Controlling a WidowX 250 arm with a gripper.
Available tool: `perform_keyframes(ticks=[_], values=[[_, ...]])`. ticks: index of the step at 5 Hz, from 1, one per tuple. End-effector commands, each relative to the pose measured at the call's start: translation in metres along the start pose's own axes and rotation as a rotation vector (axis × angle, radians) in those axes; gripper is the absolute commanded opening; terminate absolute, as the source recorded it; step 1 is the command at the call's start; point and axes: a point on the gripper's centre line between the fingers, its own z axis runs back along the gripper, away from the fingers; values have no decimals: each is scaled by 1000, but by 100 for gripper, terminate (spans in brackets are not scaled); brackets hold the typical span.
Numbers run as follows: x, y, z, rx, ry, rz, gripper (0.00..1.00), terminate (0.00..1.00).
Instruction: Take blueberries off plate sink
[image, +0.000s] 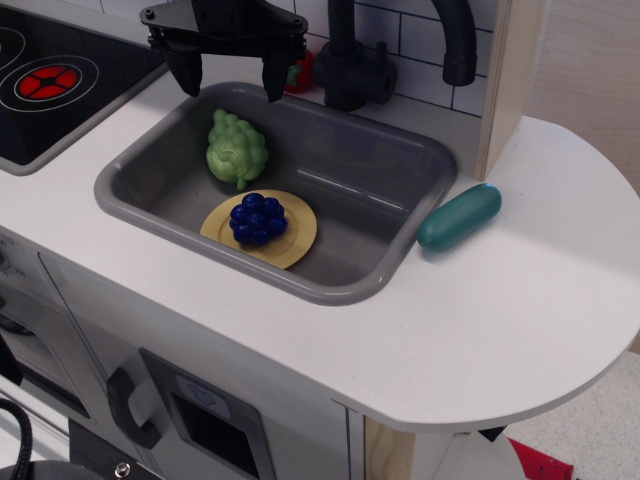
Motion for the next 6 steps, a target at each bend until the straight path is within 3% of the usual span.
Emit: perform_keyframes(ticks=[1,2,4,5,6], values=[[0,0,0,0,0,0,100,0],[-10,2,-19,-13,22,-27,100,0],[-30,0,-56,-39,-29,-76,100,0],[-40,-6,-71,-57,-15,-83,100,0],[-45,-7,-83,-32,-31,-82,100,0]])
